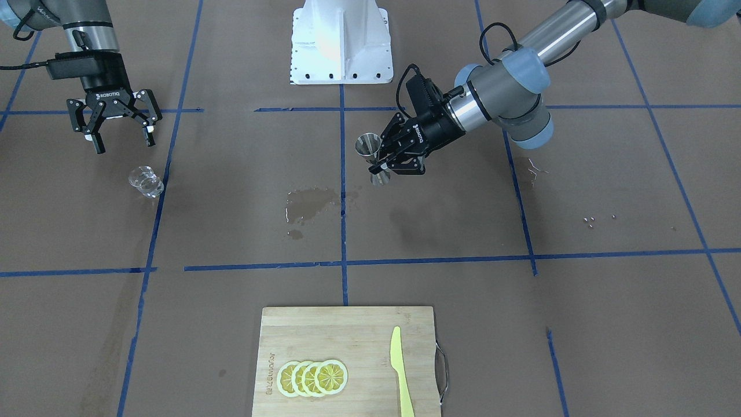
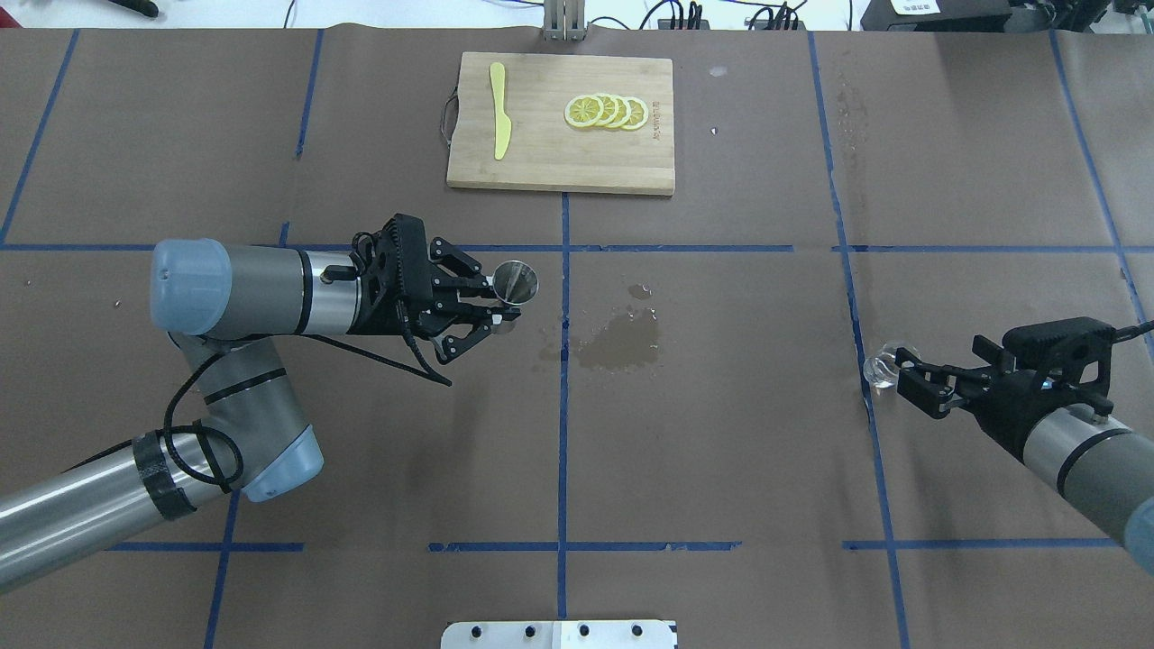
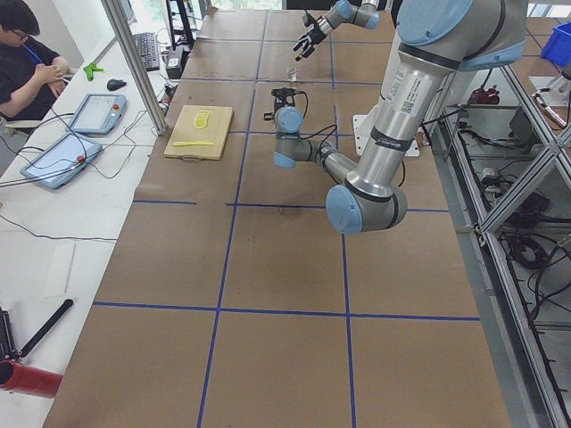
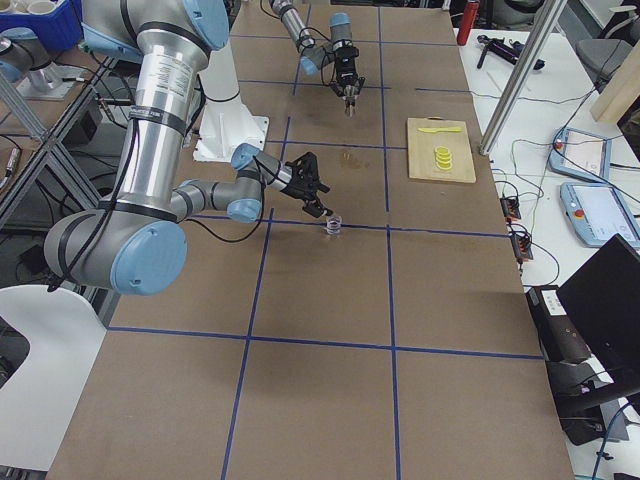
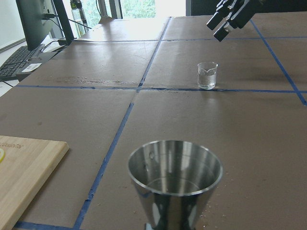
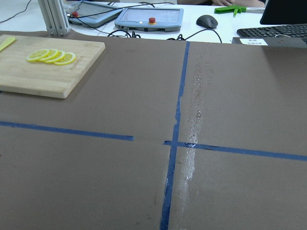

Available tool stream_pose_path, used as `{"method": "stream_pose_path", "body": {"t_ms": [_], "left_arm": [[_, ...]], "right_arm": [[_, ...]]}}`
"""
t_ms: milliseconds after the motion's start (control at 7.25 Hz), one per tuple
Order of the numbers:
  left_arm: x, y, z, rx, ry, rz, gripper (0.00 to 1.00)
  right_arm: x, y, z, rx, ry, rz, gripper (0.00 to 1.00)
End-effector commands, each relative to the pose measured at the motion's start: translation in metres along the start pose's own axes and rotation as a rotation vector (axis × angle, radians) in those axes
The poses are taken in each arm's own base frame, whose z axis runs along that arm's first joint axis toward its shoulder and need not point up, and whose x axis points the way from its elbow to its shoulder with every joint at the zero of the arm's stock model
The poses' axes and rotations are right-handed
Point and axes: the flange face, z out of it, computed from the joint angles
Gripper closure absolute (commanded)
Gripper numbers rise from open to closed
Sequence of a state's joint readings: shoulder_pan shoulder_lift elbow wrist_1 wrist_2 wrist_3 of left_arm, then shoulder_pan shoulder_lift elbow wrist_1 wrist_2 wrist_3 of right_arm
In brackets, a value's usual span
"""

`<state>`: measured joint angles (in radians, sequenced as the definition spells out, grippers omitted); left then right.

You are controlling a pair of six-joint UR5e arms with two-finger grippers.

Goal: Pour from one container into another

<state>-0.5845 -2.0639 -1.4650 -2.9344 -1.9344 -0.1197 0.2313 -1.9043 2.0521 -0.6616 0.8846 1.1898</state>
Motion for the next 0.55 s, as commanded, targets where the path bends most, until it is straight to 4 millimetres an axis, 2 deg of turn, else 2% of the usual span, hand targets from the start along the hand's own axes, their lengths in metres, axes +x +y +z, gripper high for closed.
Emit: {"method": "stream_pose_path", "body": {"t_ms": [0,138,414], "left_arm": [[-0.002,-0.001,0.000,0.003,-0.017,0.000,1.00],[-0.002,-0.001,0.000,0.003,-0.018,0.000,1.00],[-0.002,0.000,0.000,0.001,-0.017,0.001,1.00]], "right_arm": [[-0.018,0.031,0.011,0.147,0.000,0.036,0.00],[-0.001,0.052,0.025,0.177,0.023,0.014,0.00],[0.001,0.072,0.039,0.244,0.049,-0.003,0.00]]}}
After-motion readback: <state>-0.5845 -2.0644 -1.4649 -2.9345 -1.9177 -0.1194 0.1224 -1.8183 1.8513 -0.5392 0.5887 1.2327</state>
